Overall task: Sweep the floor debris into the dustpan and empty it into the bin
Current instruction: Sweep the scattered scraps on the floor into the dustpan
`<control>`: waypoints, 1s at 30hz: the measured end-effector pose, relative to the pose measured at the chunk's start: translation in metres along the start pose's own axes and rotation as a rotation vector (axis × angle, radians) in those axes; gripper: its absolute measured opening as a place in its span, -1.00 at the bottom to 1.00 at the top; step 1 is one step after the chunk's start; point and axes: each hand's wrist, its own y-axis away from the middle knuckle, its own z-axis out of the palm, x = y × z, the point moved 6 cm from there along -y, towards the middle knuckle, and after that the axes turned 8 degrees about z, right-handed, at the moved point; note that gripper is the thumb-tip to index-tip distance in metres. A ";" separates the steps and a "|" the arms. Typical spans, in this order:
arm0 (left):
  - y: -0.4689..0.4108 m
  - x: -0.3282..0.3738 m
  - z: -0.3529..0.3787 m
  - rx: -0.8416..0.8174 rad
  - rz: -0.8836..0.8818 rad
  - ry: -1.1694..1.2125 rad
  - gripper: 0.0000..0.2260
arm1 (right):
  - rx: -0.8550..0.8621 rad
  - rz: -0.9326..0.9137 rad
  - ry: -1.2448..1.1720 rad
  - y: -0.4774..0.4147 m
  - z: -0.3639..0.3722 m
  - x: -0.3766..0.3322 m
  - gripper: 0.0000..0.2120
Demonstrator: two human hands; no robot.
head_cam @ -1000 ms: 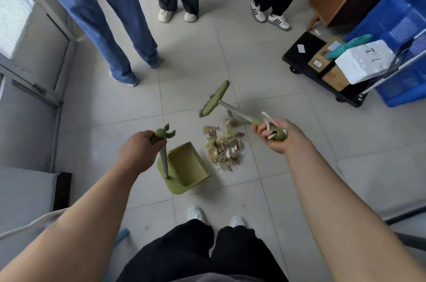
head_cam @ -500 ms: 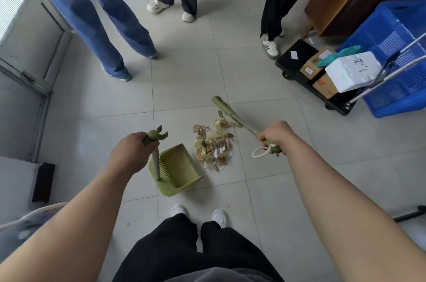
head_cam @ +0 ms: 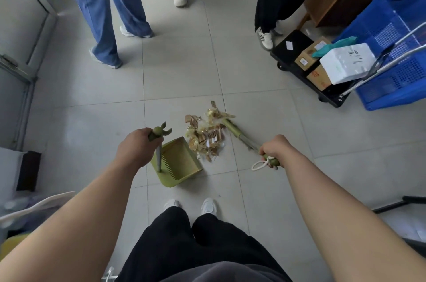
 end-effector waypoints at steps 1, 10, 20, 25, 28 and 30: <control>-0.001 -0.002 0.001 -0.008 -0.003 0.012 -0.80 | -0.005 0.014 -0.003 0.003 0.006 0.000 -0.95; -0.003 -0.019 0.008 -0.057 0.033 0.039 -0.81 | -0.173 0.137 -0.014 0.043 0.067 0.009 -0.81; -0.004 -0.039 0.004 -0.059 0.064 0.082 -0.80 | -0.297 0.086 0.290 0.083 0.102 -0.003 -0.84; -0.003 -0.048 0.005 -0.065 0.065 0.091 -0.81 | -0.279 0.089 0.417 0.091 0.101 -0.010 -0.84; -0.002 -0.052 0.005 -0.064 0.055 0.110 -0.80 | -0.284 0.065 0.464 0.098 0.101 -0.014 -0.68; -0.001 -0.054 0.005 -0.069 0.059 0.119 -0.81 | -0.289 0.063 0.473 0.099 0.098 -0.015 -0.63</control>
